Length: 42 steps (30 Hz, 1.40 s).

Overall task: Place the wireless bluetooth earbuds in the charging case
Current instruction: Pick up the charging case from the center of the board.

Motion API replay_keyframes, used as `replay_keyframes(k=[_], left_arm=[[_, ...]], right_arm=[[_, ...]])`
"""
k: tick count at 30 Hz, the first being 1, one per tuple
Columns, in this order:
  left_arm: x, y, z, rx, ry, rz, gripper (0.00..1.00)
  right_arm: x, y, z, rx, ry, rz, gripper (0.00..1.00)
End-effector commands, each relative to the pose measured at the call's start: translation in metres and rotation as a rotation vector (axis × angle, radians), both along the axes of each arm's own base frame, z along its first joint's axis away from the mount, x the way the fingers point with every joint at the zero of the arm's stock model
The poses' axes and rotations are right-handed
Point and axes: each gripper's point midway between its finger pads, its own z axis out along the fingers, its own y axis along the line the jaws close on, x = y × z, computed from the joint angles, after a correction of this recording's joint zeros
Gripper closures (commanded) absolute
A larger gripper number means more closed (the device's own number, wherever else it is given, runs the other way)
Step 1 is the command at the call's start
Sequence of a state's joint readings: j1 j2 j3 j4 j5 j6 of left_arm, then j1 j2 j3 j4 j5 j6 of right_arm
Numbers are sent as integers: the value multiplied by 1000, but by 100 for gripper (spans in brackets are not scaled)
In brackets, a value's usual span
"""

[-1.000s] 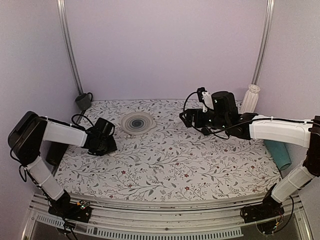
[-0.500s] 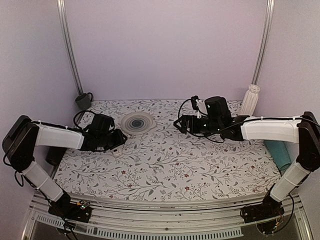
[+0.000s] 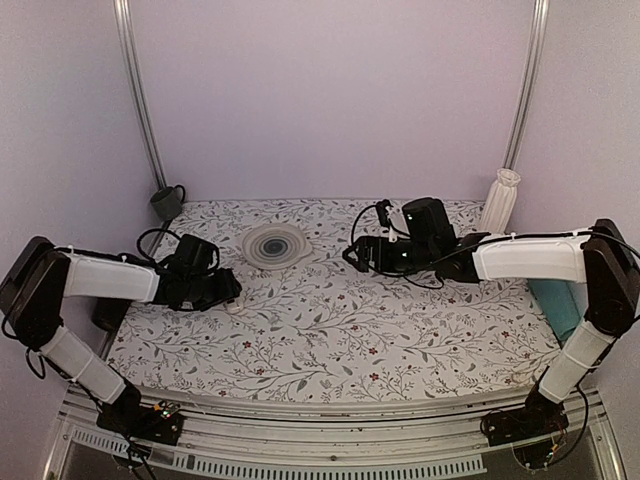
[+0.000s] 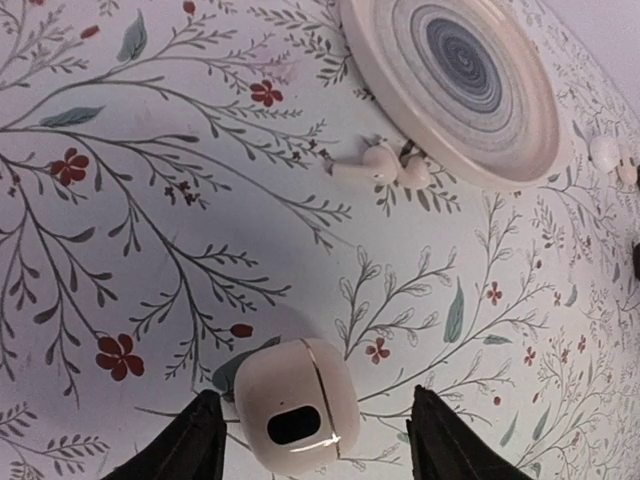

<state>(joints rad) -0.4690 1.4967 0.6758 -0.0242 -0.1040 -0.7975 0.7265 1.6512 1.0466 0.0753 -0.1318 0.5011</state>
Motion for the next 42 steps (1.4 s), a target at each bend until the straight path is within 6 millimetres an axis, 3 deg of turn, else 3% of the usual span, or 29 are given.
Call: replay_keyframes(k=[1, 12, 19, 26, 32, 38, 42], left_arm=[[-1, 5, -19, 78, 49, -55, 36], [4, -10, -33, 249, 100, -128, 35], [-2, -16, -43, 318, 136, -132, 41], [-11, -20, -44, 376, 138, -167, 39], [-15, -28, -46, 383, 135, -224, 47], [-7, -57, -26, 266, 35, -297, 69], [-1, -90, 11, 101, -113, -359, 71]], right_arm=[[5, 12, 16, 35, -33, 24, 1], [-1, 2, 19, 20, -66, 15, 1], [-6, 10, 26, 19, -95, 62, 0], [-9, 15, 21, 29, -78, 74, 0], [-9, 19, 20, 42, -66, 81, 1], [-13, 25, 18, 65, -43, 106, 2], [-15, 31, 18, 94, -23, 121, 8]])
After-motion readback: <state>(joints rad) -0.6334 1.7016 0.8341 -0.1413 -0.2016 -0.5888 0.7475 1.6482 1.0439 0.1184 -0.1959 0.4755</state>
